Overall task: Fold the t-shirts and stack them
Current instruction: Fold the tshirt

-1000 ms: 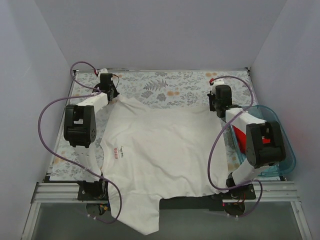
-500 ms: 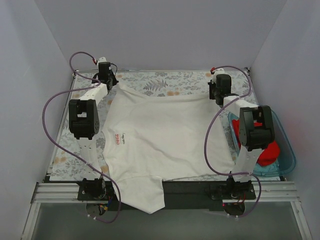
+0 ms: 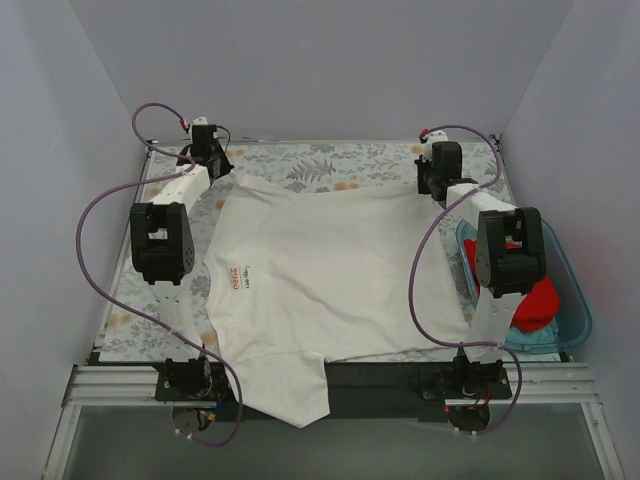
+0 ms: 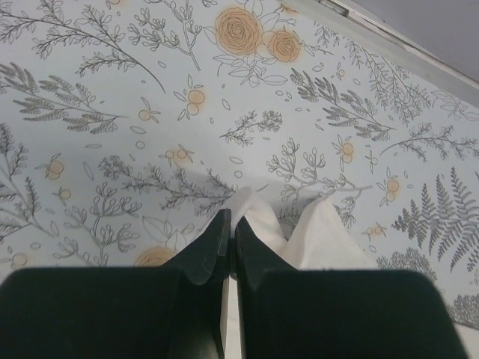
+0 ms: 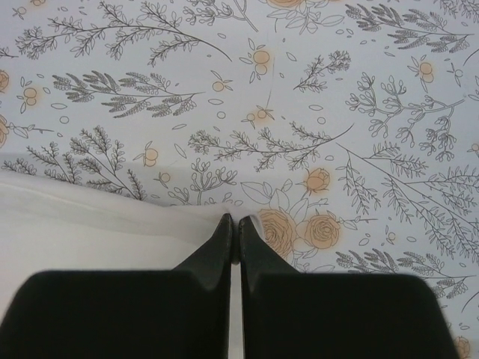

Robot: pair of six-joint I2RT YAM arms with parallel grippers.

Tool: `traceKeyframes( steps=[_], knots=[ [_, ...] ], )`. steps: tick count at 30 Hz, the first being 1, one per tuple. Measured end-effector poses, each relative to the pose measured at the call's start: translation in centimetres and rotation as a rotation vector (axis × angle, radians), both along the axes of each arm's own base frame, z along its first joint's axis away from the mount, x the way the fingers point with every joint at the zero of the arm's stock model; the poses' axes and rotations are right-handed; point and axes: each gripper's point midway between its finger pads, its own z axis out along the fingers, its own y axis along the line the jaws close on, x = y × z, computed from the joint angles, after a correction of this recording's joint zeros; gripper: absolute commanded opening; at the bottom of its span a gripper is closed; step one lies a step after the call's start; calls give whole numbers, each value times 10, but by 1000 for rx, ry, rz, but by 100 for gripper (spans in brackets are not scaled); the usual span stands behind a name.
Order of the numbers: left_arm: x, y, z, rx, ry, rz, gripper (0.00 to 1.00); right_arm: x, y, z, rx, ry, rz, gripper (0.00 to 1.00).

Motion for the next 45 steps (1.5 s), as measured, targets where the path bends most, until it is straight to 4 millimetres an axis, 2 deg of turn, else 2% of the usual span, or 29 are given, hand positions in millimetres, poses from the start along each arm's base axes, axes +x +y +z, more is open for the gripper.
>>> traceKeyframes(
  steps=[4,8,12,15,23,26,31,33,35,39,45],
  knots=[
    [-22,0,22,-9,12,9,0,-10,-4,-1,-9,32,-18,1],
    [-47,0,54,-32,-1,26,0,-23,-9,6,-1,46,-40,1],
    [-75,0,72,-58,-2,45,0,-37,-14,9,7,56,-63,1],
    [-97,1,71,-69,25,57,0,-45,-16,6,13,72,-82,1],
    [-153,1,51,-94,132,85,0,-76,-20,-7,23,135,-112,1],
    [-166,1,58,-100,135,92,0,-83,-23,-6,19,138,-128,1],
    [-181,0,81,-118,90,93,0,-90,-28,-3,11,133,-153,1],
    [-190,-1,83,-132,83,93,0,-93,-30,-5,7,136,-158,1],
    [-202,-3,78,-148,95,98,0,-98,-31,-10,5,149,-160,1],
    [-231,-3,55,-167,146,120,0,-109,-31,-24,3,187,-160,1],
    [-271,-8,10,-217,246,149,0,-124,-33,-43,11,238,-174,1]
  ],
)
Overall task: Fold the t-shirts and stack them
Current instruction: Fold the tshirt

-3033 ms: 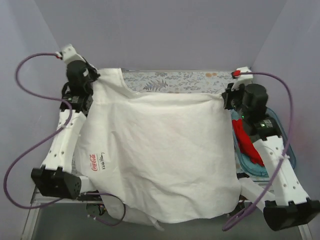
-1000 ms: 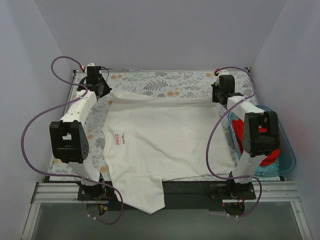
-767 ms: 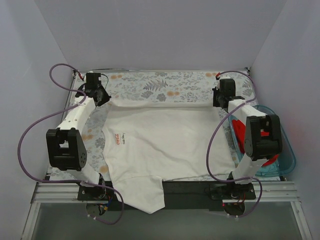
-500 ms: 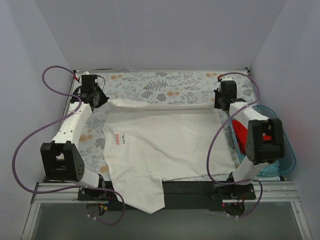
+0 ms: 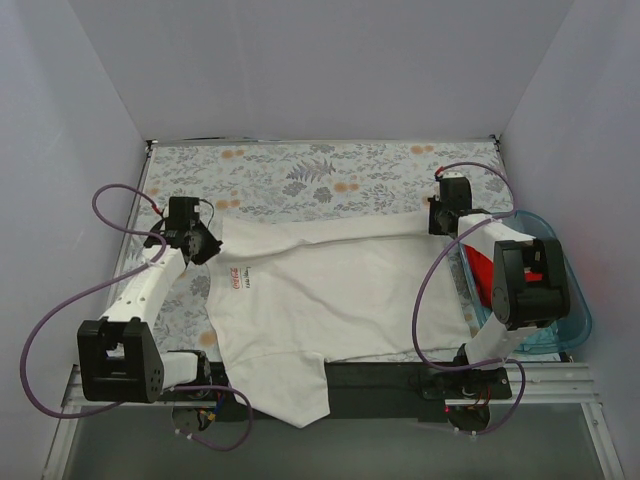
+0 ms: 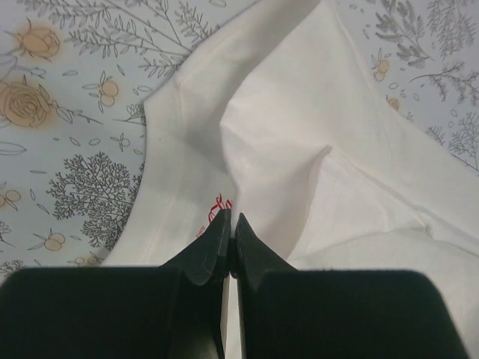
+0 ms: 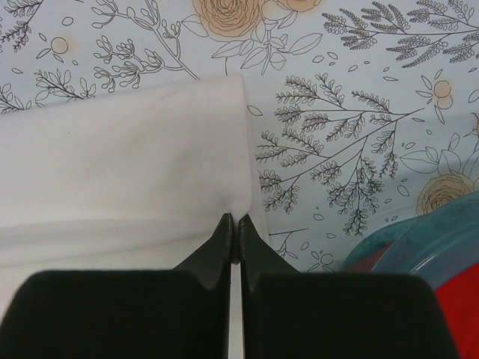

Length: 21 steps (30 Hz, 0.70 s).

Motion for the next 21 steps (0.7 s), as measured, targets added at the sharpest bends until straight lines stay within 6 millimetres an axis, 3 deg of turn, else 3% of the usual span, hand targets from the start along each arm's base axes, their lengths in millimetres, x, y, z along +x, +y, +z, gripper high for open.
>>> traceKeyframes(
  steps=[7,13,16,21],
  knots=[
    [-24,-13,-23,-83,55,5,0,-4,4,-12,22,34,10,4],
    [-30,-16,-18,-111,32,8,0,-5,10,-19,50,53,26,27],
    [-30,-18,-12,-123,13,6,0,-6,12,-19,67,55,24,45],
    [-32,-23,-7,-147,3,-11,0,-7,14,-18,80,62,23,60]
  ],
)
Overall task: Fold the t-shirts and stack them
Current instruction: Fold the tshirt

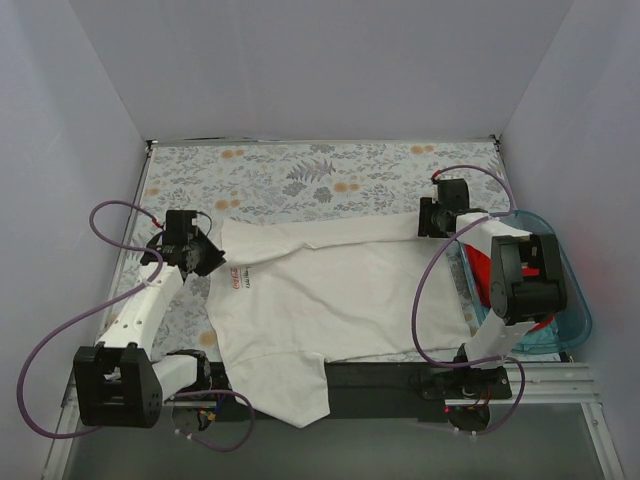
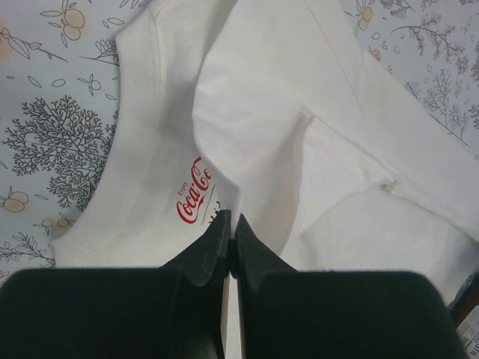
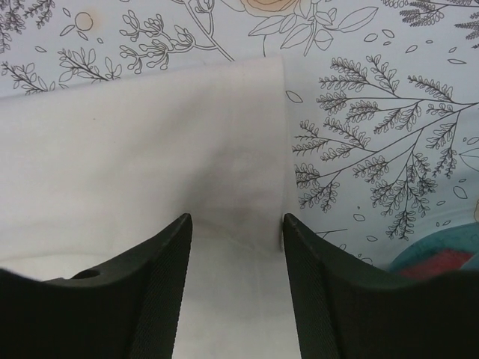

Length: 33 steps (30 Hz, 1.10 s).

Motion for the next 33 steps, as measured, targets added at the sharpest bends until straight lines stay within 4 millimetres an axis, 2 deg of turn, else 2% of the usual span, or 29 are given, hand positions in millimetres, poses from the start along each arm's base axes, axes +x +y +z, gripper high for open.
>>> traceKeyframes(
  steps=[3,12,14,26,33],
  knots=[
    [-3,-4,0,-18,9,-12,0,-1,2,7,15,-2,-2,64],
    [-14,-14,14,-75,-13,-30,0,1,9,52,40,-106,9,65],
    [-18,-14,17,-81,-17,-29,0,0,12,56,46,-115,15,65],
    [-40,-29,6,-91,97,-58,0,-4,32,57,92,-108,76,65],
    [-45,-33,11,-79,130,-52,0,-8,37,53,107,-93,94,65]
  ],
)
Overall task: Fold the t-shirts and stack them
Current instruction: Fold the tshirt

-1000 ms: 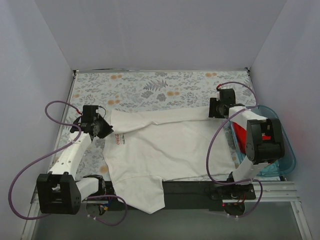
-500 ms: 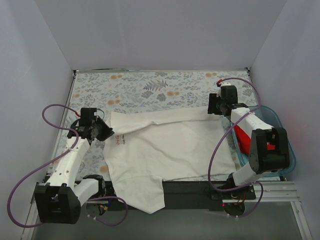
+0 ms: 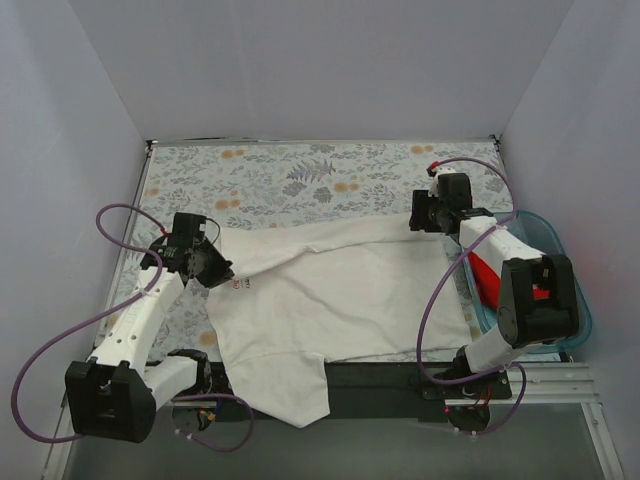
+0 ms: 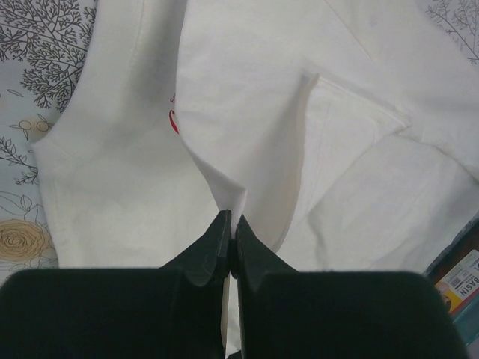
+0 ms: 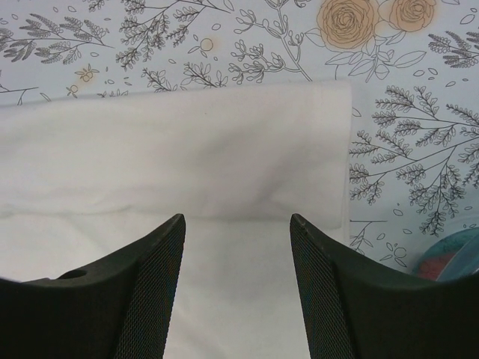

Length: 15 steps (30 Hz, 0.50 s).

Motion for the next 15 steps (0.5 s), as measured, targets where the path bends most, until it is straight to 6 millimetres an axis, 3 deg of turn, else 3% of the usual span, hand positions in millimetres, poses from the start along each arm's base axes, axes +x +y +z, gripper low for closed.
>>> traceKeyframes(
  steps=[9,15],
  knots=[
    [-13,-9,-1,-11,40,7,0,-2,8,-5,27,18,31,65],
    [-19,-5,3,7,36,44,0,-8,9,-12,37,36,39,65]
  ],
)
